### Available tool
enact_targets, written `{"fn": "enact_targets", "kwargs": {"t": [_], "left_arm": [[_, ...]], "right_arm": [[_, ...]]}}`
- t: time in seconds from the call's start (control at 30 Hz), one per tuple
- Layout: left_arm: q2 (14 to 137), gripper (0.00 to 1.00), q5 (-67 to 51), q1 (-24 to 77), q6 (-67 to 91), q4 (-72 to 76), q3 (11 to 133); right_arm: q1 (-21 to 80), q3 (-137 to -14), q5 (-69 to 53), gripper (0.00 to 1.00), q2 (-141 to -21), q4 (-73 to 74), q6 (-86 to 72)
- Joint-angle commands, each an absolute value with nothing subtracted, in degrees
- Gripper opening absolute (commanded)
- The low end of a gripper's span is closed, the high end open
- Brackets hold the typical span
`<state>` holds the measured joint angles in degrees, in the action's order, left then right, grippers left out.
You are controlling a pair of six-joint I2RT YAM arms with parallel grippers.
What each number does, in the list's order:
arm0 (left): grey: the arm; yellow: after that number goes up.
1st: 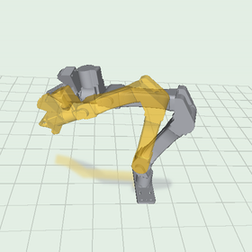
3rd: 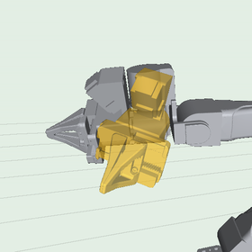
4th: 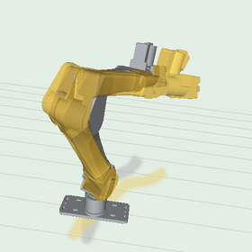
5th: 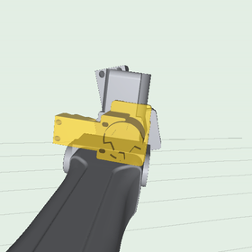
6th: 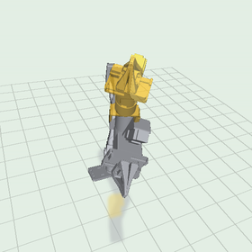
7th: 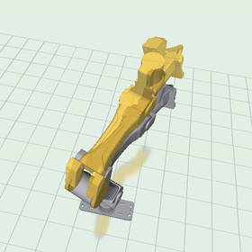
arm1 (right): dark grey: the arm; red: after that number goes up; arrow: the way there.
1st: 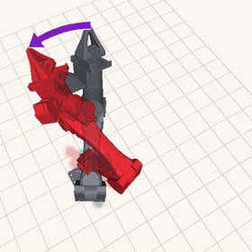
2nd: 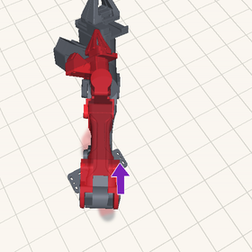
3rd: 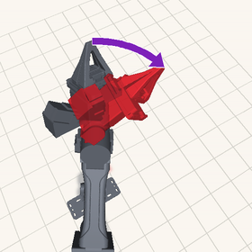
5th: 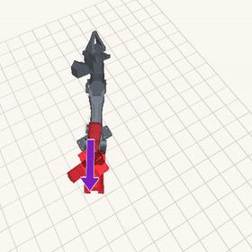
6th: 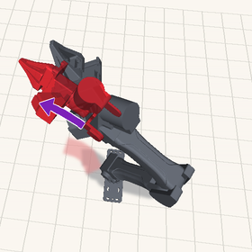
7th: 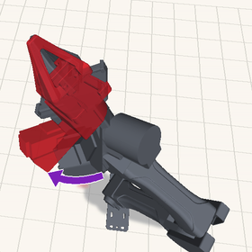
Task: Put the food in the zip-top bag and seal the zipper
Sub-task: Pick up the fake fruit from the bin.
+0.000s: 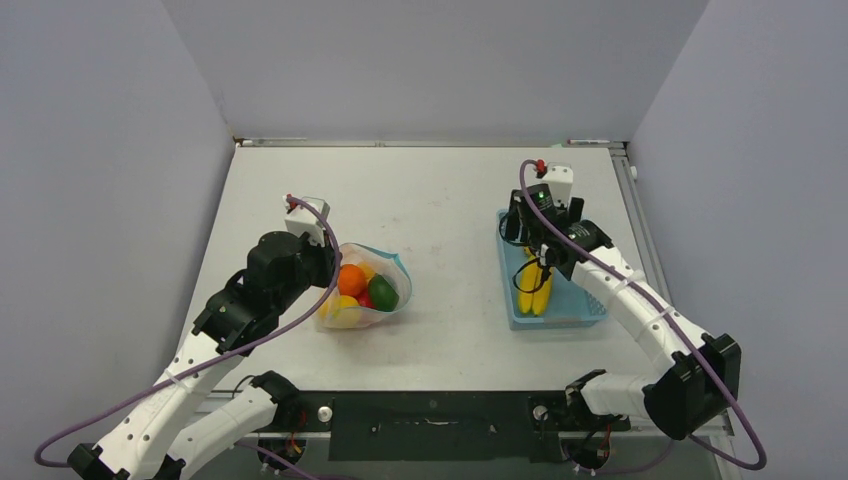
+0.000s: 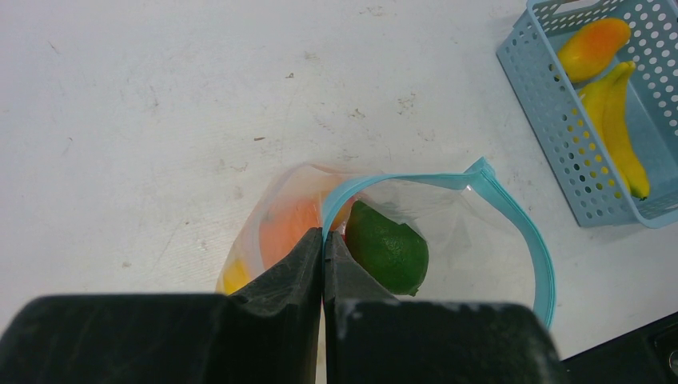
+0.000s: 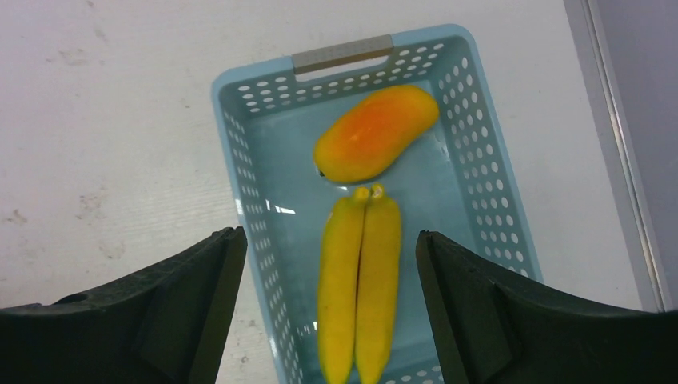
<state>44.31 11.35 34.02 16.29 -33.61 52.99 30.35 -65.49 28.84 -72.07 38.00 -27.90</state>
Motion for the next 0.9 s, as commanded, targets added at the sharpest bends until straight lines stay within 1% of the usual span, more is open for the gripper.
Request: {"fn": "enact_targets", "kwargs": {"t": [0.0, 0.27, 0.57, 0.87], "left_arm": [[43.41, 0.00, 11.60, 33.76, 16.63, -30.81, 52.92], [43.27, 0.00, 11.49, 33.75, 16.66, -30.78, 53.02], [43.50, 0.00, 11.44, 33.76, 16.61, -30.81, 53.03], [43.51, 0.00, 11.56, 33.75, 16.61, -30.81, 53.07]], "right_arm": [[25.70, -63.53, 23.91, 0.79, -73.59, 35.10, -25.30], [20.91, -59.12, 19.73, 0.74, -76.71, 30.71, -25.18], [18.14, -57.14, 19.62, 0.68, -80.43, 27.17, -24.88], [17.72, -57.15, 20.03, 0.62, -83.76, 25.48, -25.23]]}}
